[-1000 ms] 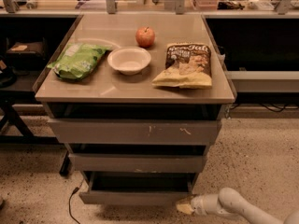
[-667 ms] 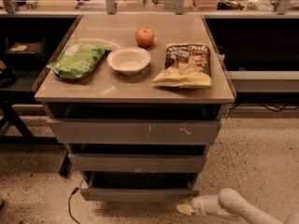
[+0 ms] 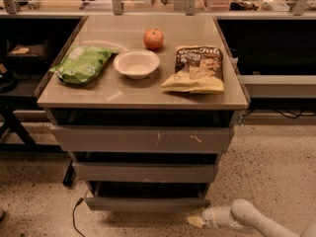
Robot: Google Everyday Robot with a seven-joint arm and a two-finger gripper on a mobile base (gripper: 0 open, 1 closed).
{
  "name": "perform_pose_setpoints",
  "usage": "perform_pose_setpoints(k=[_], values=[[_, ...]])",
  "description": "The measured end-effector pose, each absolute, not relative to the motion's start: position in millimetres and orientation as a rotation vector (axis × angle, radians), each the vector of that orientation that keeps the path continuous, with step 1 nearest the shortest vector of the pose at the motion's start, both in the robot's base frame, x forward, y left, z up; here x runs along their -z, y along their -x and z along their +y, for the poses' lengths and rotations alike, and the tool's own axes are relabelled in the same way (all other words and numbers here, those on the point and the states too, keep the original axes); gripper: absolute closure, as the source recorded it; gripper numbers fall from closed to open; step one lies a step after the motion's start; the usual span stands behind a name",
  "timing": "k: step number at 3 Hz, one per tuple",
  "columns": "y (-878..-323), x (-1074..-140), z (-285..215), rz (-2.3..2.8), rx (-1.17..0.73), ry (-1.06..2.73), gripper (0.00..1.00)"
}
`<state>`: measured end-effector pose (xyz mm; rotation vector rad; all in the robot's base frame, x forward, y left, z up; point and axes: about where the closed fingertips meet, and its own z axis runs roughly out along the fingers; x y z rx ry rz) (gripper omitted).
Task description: Close bottom drawer
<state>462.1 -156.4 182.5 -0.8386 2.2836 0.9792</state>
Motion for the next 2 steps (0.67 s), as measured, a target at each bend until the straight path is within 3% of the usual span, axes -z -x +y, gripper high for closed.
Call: perform_pose_setpoints(k=[1, 2], values=[[-462.0, -182.5, -156.4, 2.284, -0.979, 0.839, 0.12], [-462.0, -182.5, -156.3, 2.284, -0.979, 0.839, 0.00]])
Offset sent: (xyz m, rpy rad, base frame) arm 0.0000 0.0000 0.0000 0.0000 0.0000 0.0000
